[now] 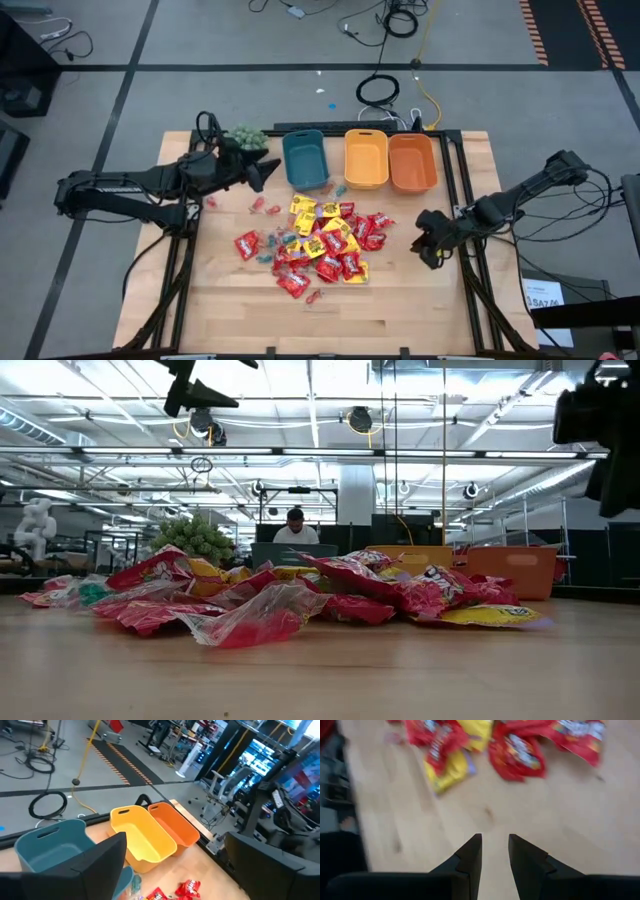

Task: Sort candy
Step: Put the orange gummy into the blue bin

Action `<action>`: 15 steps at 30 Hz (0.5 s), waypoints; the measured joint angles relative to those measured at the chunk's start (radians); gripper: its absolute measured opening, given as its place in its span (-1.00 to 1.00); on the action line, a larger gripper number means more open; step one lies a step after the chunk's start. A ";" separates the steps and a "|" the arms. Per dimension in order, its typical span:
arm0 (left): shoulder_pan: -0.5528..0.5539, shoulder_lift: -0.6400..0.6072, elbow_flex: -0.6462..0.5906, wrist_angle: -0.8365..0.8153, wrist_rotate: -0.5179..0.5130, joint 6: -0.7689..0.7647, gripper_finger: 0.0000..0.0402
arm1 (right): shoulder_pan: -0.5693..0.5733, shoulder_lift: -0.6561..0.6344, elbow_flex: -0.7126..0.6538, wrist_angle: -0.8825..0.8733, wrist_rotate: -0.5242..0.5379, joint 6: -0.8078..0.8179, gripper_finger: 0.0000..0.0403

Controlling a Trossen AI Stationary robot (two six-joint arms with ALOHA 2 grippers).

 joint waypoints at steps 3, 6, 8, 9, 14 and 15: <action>0.000 0.000 0.000 0.000 0.019 -0.001 0.75 | 0.000 -0.003 -0.004 -0.097 0.000 -0.026 -0.57; 0.000 0.000 0.000 0.001 0.081 -0.055 0.75 | 0.000 -0.003 -0.004 -0.148 0.000 -0.025 -0.57; 0.006 0.000 0.000 -0.003 0.108 -0.101 0.75 | 0.000 -0.003 -0.004 -0.140 0.000 -0.016 -0.57; 0.015 0.000 0.000 -0.008 0.119 -0.105 0.75 | 0.000 -0.003 -0.004 -0.134 0.001 0.004 -0.57; 0.129 0.006 0.044 -0.287 0.169 -0.163 0.75 | 0.000 -0.003 -0.004 -0.085 0.060 0.133 -0.57; 0.169 0.012 0.060 -0.371 0.184 -0.180 0.75 | 0.000 -0.003 -0.004 -0.076 0.077 0.144 -0.57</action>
